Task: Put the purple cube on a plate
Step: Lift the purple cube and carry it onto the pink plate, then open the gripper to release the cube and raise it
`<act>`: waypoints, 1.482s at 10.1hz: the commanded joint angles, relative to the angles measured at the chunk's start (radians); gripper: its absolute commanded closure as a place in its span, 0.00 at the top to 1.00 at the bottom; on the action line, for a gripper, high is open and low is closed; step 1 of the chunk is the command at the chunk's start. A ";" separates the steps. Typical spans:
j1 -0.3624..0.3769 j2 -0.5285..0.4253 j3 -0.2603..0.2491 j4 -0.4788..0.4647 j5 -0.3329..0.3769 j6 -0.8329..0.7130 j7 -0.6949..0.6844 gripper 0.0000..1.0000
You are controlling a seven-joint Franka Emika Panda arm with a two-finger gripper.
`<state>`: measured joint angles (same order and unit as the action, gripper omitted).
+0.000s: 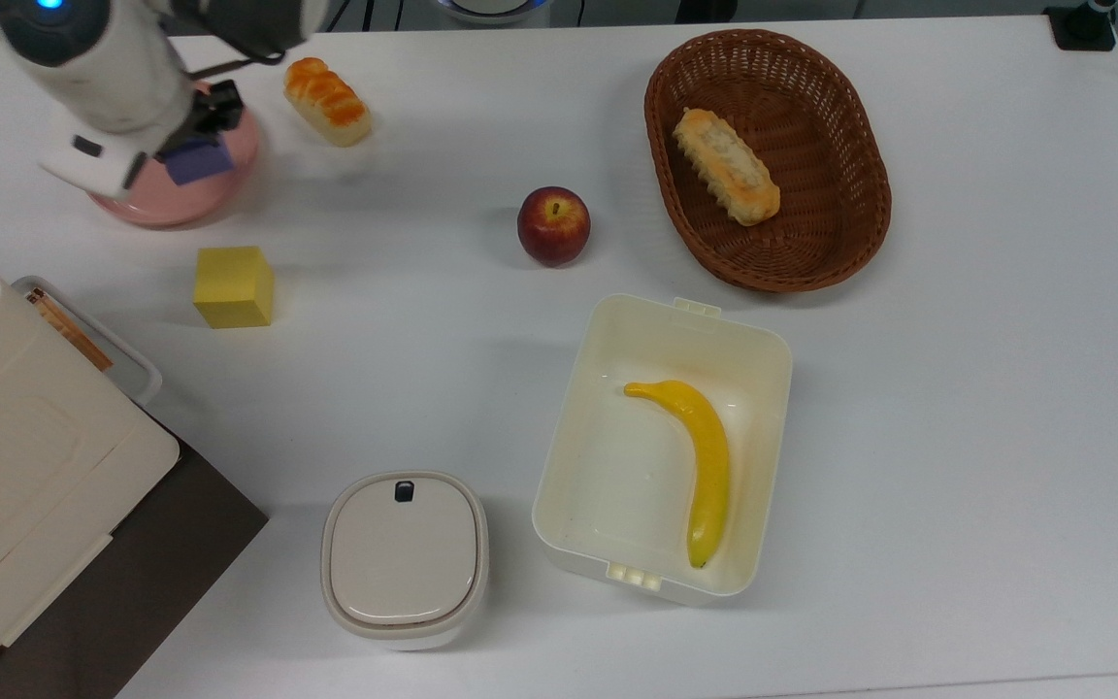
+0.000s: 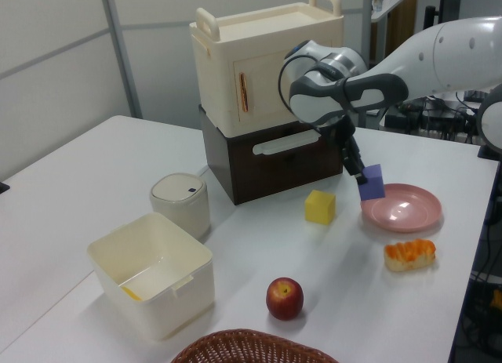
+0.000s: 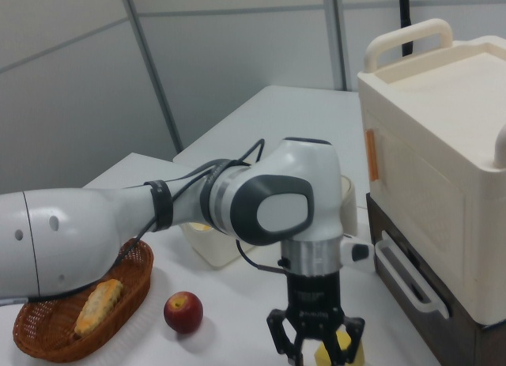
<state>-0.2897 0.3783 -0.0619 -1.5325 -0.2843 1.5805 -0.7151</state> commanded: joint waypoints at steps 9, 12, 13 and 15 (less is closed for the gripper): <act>0.018 -0.099 0.013 0.107 0.052 -0.082 0.046 1.00; 0.079 -0.140 0.013 0.142 0.200 -0.071 0.291 1.00; 0.113 -0.144 0.013 0.144 0.215 -0.068 0.383 1.00; 0.168 -0.144 0.013 0.144 0.232 -0.038 0.533 1.00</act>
<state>-0.1773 0.2483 -0.0434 -1.3829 -0.0799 1.5182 -0.3309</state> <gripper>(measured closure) 0.000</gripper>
